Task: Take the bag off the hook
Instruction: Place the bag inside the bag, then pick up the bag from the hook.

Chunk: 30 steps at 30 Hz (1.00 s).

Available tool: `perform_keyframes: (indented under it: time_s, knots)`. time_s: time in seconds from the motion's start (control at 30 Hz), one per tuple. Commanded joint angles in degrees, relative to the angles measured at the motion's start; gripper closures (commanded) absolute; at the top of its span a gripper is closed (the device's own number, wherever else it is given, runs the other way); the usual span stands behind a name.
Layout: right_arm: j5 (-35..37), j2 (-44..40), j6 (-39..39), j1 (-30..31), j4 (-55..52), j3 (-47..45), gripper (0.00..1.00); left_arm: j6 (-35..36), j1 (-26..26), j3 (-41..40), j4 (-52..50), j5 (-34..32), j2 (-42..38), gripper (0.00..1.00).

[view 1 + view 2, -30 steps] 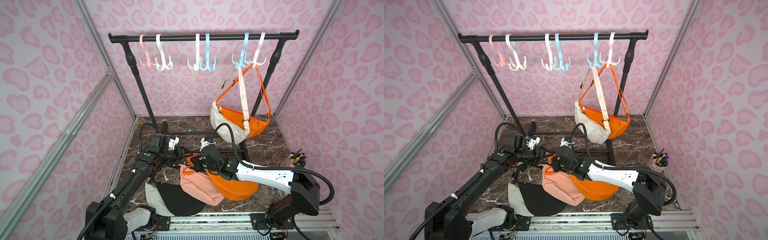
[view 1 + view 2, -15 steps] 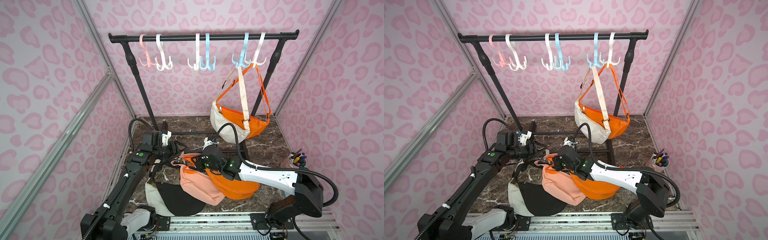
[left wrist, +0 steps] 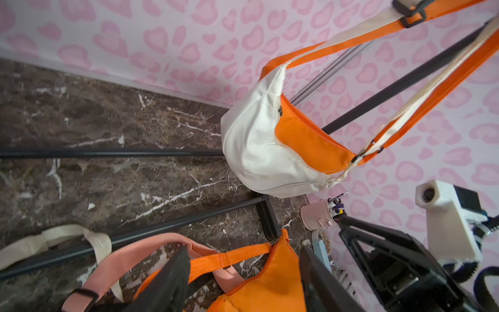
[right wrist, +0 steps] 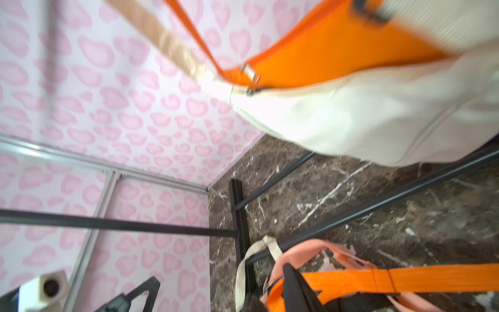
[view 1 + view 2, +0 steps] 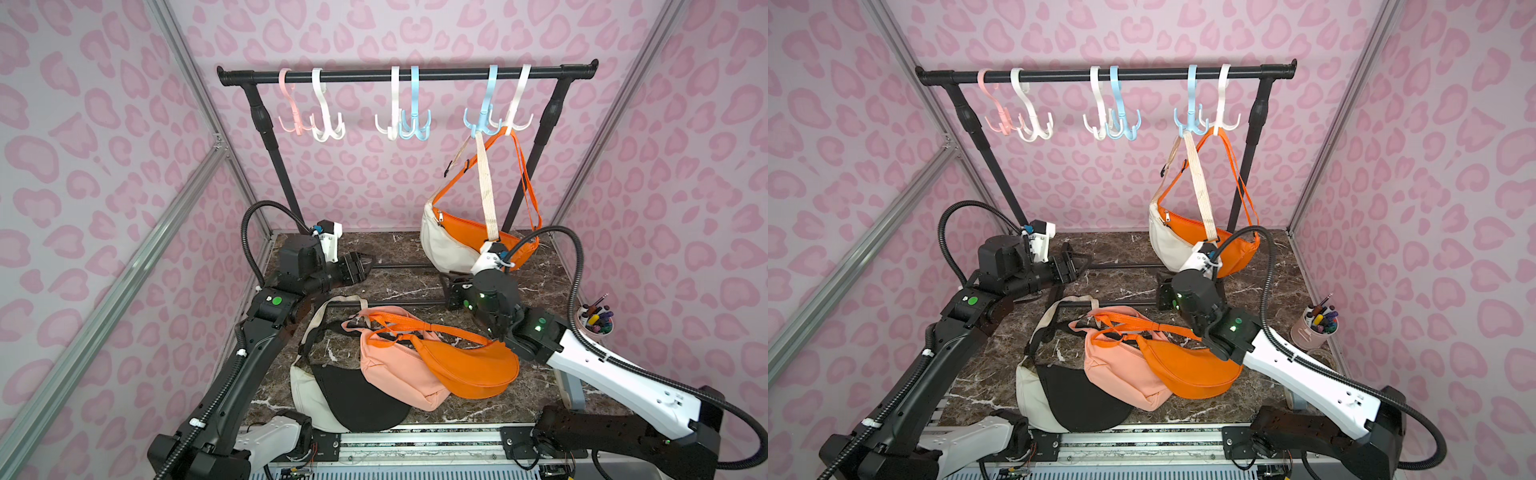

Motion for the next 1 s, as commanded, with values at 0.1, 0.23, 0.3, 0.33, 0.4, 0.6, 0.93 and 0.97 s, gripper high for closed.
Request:
perform_keyframes:
  time_s: [0.1, 0.23, 0.3, 0.33, 0.4, 0.6, 0.93, 0.97]
  knots:
    - [0.1, -6.7, -1.3, -8.1, -6.5, -0.2, 0.71, 6.6, -3.2, 2.6, 12.7, -3.7, 2.9, 0.32]
    - [-1.4, -9.3, -2.8, -13.1, -10.8, 2.0, 0.70, 8.2, -4.2, 6.5, 14.6, -2.7, 7.1, 0.32]
    - [-2.8, -9.8, -3.3, -15.4, -13.0, 3.3, 0.69, 9.2, -4.8, 9.3, 15.2, -2.3, 8.9, 0.32]
    - [-3.9, -10.0, -3.6, -16.7, -13.9, 4.1, 0.69, 9.6, -5.1, 10.3, 15.5, -2.1, 9.9, 0.33]
    - [-6.5, -9.8, -4.0, -19.0, -15.4, 5.4, 0.68, 10.6, -5.6, 12.2, 16.4, -1.2, 11.7, 0.33]
    - [-9.6, -8.5, -5.6, -22.3, -17.0, 8.2, 0.65, 14.4, -6.9, 16.7, 17.8, -1.7, 16.1, 0.33]
    - [-10.7, -7.9, -8.9, -23.0, -14.5, 9.3, 0.64, 15.9, -7.2, 22.0, 18.6, -2.4, 21.8, 0.34]
    - [-10.8, -8.3, -9.2, -23.0, -14.0, 9.0, 0.63, 16.2, -7.2, 22.5, 18.6, -2.6, 22.3, 0.34]
